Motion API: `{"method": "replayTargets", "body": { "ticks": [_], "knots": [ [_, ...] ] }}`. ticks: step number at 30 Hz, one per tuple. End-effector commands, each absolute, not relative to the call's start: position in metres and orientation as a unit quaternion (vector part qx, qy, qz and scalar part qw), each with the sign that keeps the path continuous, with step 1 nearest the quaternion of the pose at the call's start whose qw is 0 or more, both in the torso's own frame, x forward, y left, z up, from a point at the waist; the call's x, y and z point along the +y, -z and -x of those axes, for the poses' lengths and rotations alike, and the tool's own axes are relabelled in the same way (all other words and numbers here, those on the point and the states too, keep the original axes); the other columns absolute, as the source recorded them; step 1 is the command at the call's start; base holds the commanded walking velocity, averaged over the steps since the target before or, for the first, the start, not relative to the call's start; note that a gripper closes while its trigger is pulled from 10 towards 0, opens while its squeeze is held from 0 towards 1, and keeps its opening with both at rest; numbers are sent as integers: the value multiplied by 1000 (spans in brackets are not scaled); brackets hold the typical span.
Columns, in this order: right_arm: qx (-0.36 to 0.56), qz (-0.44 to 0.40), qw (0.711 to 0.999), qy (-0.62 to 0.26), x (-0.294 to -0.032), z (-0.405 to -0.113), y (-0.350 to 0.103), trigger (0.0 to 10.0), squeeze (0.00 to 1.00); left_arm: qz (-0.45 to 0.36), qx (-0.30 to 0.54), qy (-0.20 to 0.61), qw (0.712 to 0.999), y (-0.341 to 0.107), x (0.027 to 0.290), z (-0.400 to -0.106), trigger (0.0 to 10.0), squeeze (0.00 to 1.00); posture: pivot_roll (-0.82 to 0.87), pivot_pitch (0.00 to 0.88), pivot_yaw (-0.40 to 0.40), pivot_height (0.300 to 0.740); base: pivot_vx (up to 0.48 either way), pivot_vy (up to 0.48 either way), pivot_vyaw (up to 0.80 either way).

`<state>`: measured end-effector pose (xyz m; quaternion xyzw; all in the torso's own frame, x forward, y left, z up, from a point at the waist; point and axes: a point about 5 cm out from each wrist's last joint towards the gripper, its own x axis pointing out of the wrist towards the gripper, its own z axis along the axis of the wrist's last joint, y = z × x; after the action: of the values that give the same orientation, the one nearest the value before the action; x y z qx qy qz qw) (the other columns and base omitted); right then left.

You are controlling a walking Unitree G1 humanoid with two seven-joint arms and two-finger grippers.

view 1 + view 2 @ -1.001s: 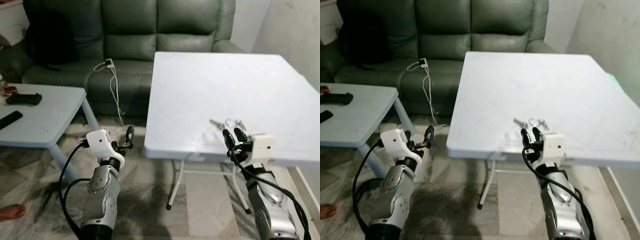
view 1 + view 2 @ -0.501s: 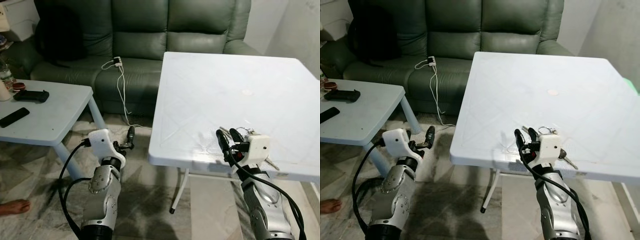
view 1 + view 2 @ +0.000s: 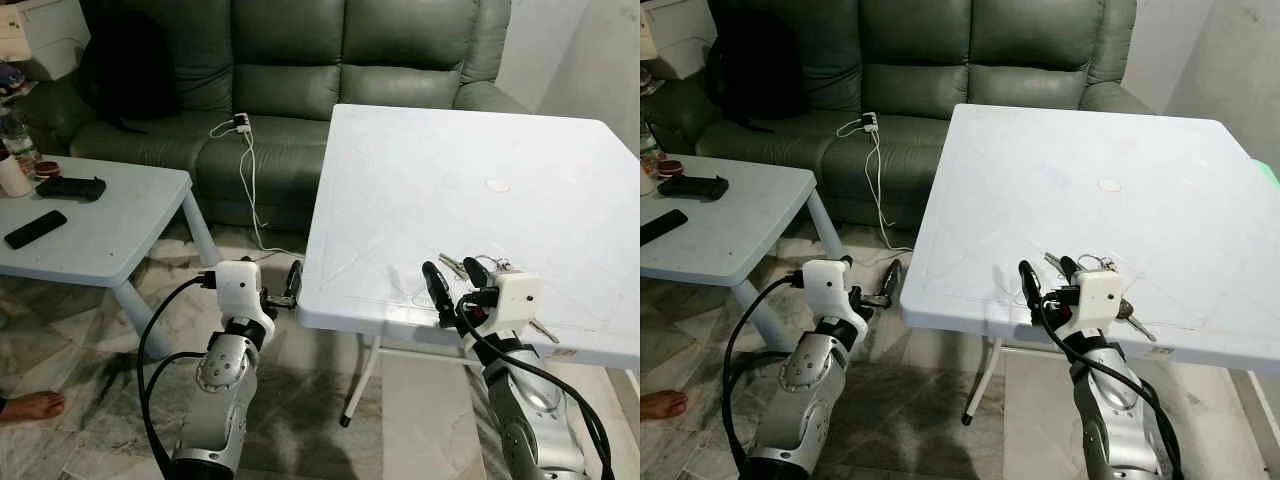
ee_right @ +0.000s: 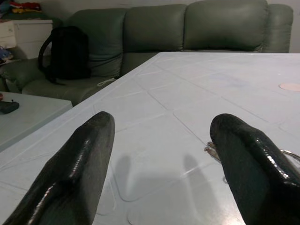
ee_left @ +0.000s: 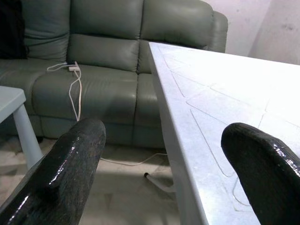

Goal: Hang keys on a hook

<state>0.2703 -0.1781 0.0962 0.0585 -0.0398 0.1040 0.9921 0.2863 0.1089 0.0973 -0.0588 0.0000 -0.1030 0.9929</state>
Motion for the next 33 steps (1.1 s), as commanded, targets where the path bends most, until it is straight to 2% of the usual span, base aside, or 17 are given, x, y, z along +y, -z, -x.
{"method": "replayTargets", "body": {
  "ticks": [1, 3, 33],
  "knots": [
    [-43, -57, 991, -109, -179, -270, -101, 10000, 0, 58, -8, 107, 992, -100, 108, -284, 10000, 0, -17, 0, -51, 740, 0, 0, 0],
    [-32, -59, 992, -109, -179, -270, -99, 10000, 0, 60, -7, 107, 992, -100, 108, -284, 10000, 0, -16, 0, -52, 740, 0, 0, 0],
    [-28, -69, 991, -112, -176, -269, -99, 10000, 0, 55, -6, 102, 993, -100, 109, -279, 10000, 0, -4, 7, -55, 740, 0, 0, -743]
  ]
}}
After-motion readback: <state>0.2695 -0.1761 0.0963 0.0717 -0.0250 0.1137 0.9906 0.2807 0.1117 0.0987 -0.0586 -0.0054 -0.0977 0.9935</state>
